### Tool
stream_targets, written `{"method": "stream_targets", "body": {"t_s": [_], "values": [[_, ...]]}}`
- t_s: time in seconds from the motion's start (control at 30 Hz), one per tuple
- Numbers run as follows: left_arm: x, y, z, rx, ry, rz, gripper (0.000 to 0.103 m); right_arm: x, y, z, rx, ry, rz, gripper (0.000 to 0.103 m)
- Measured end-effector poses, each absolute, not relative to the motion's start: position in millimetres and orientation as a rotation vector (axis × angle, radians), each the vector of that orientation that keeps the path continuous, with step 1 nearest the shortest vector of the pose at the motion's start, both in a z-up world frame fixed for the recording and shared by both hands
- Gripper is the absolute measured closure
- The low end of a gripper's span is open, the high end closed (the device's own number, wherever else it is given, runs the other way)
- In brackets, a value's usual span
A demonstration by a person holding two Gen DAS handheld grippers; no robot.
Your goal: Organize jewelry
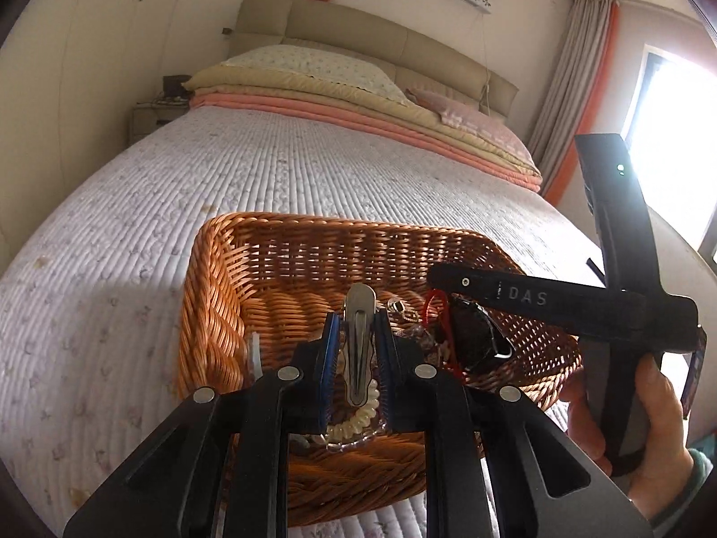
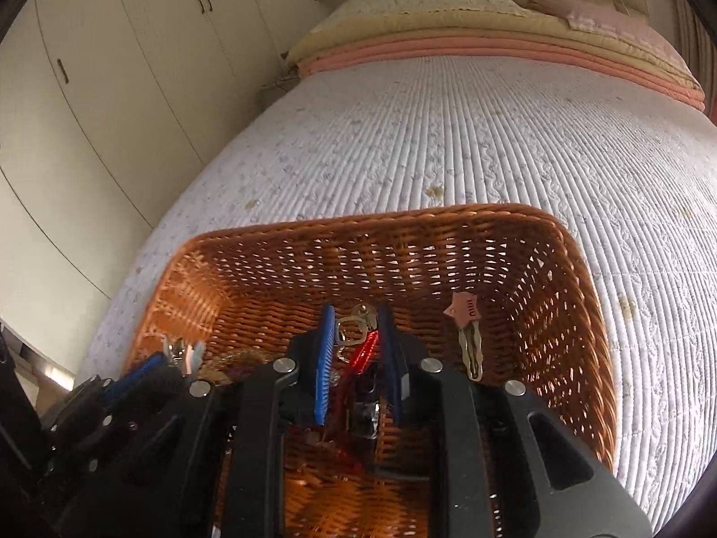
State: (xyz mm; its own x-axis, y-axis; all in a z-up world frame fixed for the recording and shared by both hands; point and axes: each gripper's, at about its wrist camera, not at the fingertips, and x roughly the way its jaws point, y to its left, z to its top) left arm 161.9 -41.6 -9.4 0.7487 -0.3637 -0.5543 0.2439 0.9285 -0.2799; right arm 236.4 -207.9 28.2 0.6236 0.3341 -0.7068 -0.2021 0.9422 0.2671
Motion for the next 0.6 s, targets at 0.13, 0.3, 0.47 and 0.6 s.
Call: {"method": "stream_targets", "body": {"t_s": [0.13, 0.3, 0.47, 0.6], "values": [[167.7, -41.8, -8.9, -0.180, 0.641, -0.325, 0.088, 243.7, -201.9, 20.8, 0.153, 0.849, 0.285, 0.085], [180.1, -40.2, -7.3, -0.197, 0.648, -0.320, 0.088, 245.7, -206.1, 23.5, 0.151, 0.852, 0.265, 0.085], [172.9, -30.7, -0.9, -0.221, 0.600, -0.299, 0.069, 242.6, -214.3, 31.2, 0.183, 0.834, 0.279, 0.083], [162.6, -21.2, 7.7, -0.259, 0.571, -0.309, 0.060, 235.5, -217.0, 39.0, 0.185, 0.809, 0.280, 0.080]]}}
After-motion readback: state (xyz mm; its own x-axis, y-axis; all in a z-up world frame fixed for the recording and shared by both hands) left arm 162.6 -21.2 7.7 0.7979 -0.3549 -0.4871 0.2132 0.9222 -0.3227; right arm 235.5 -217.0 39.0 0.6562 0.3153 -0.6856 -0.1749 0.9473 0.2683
